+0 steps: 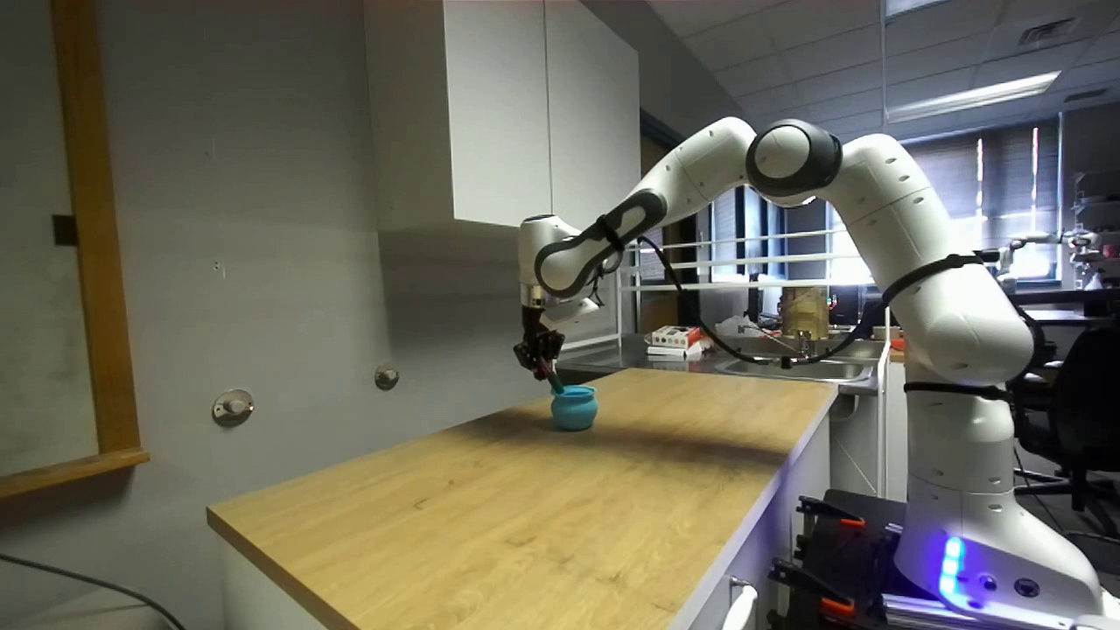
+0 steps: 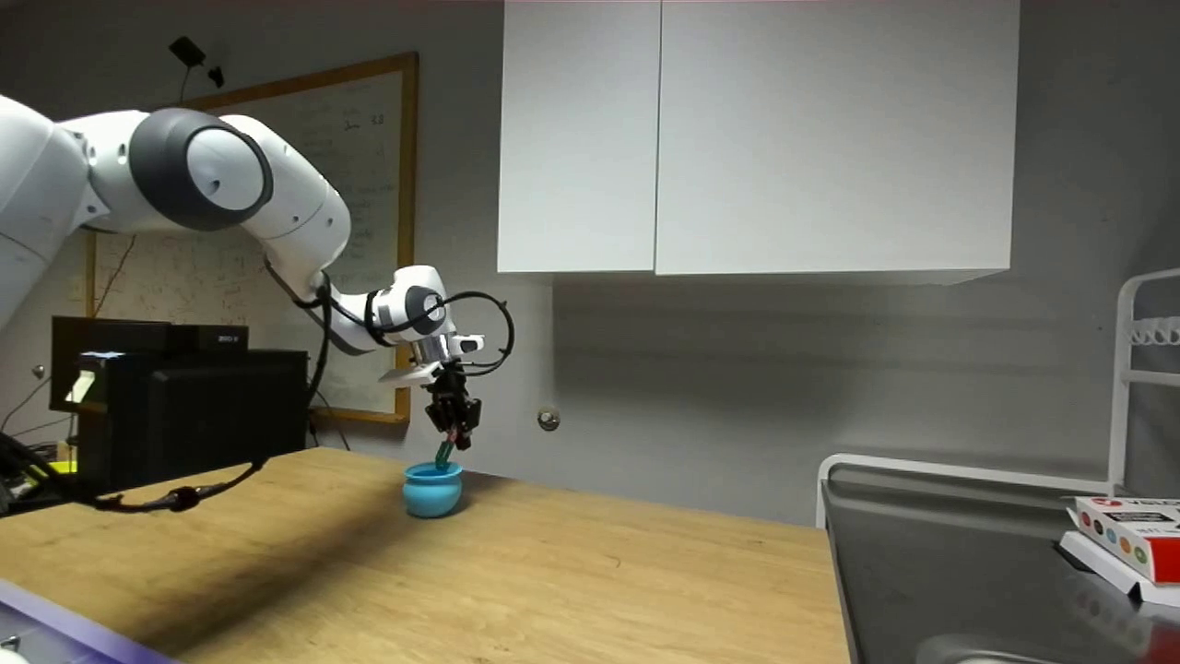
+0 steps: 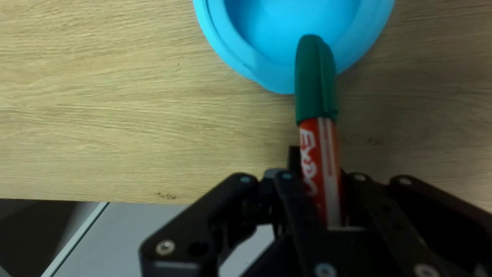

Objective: Put the marker in the vase

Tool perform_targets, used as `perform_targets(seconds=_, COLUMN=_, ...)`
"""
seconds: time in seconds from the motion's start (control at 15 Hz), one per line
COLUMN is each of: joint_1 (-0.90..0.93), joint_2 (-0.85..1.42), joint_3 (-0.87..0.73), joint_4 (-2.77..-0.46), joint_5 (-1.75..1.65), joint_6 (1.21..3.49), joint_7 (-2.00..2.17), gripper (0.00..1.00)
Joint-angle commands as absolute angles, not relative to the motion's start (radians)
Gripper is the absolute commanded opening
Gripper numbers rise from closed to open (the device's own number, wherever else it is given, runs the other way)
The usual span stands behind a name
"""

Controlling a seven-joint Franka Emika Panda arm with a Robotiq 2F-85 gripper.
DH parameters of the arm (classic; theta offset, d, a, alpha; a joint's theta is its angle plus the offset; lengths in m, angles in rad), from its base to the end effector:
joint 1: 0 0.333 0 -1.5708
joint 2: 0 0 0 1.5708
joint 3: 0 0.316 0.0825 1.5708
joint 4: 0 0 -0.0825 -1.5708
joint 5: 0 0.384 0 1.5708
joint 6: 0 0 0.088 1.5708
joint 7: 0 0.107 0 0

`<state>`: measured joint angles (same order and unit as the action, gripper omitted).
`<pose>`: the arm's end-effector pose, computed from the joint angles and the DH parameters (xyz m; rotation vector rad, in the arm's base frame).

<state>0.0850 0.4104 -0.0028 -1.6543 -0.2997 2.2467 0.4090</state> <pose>0.6838 0.0481 0.3923 2.9126 -0.2327 0.3475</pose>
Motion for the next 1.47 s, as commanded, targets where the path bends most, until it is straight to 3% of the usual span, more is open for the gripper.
perform_targets(seconds=0.0, joint_1=0.082, joint_2=0.443, joint_3=-0.034, joint_4=-1.595, joint_5=-0.254, joint_6=2.216, joint_7=0.369, gripper=0.12)
perform_targets(seconds=1.4, joint_1=0.085, joint_2=0.436, joint_3=-0.064, joint_4=-1.678, joint_5=-0.226, joint_6=2.267, joint_7=0.381, gripper=0.12)
